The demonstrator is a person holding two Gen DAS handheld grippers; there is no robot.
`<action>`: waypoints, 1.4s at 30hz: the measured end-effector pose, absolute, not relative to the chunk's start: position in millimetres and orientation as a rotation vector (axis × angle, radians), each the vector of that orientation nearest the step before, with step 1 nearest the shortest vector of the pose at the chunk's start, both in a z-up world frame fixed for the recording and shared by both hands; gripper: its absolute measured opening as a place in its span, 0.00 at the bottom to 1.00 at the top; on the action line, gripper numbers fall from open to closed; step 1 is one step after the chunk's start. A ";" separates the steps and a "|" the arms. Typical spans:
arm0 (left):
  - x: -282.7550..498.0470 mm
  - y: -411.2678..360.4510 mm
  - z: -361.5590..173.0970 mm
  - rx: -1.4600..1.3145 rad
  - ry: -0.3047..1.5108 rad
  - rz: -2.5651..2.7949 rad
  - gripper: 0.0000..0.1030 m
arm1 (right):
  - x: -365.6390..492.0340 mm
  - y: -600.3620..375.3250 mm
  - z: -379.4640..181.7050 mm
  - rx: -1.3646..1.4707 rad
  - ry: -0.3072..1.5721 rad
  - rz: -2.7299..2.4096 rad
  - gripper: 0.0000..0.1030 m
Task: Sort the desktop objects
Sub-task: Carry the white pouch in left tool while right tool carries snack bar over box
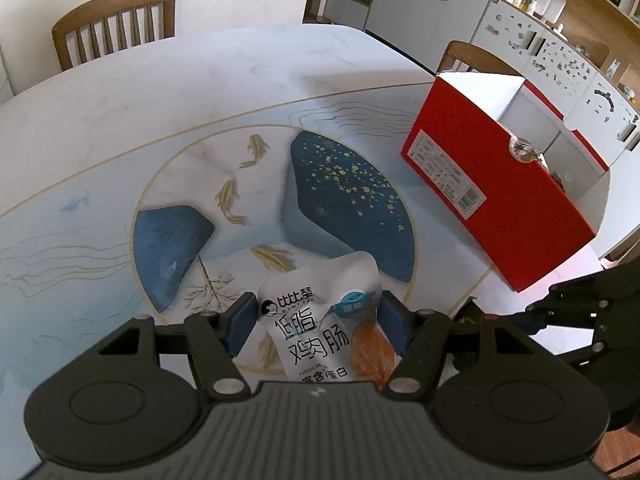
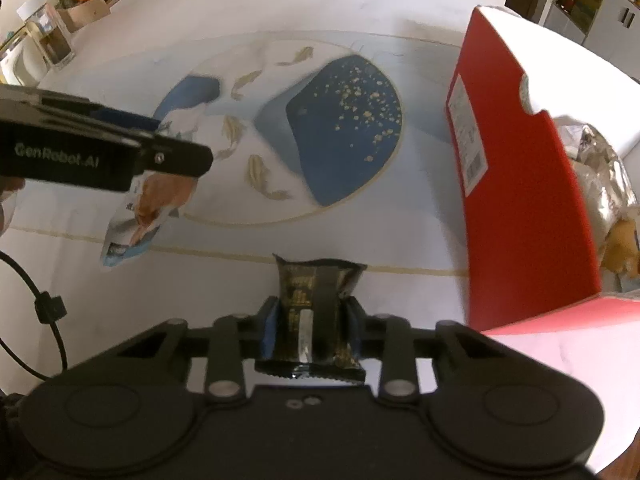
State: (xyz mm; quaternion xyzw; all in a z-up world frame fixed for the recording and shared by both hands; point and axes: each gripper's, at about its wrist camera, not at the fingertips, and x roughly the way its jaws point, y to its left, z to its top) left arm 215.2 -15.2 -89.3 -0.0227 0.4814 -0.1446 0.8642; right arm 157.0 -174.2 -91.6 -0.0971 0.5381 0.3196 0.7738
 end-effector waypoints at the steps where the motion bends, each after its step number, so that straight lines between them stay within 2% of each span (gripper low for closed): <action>1: 215.2 -16.1 -88.4 -0.047 1.011 -0.308 0.63 | 156.8 -175.4 -88.8 -0.209 1.158 0.695 0.31; 21: 235.7 -62.5 -32.9 -0.014 0.945 -0.408 0.63 | 188.1 -244.9 -0.6 -0.083 0.980 0.670 0.31; 42: 279.6 -189.5 5.1 0.069 0.853 -0.481 0.63 | 257.8 -358.0 -9.1 -0.137 0.956 0.537 0.31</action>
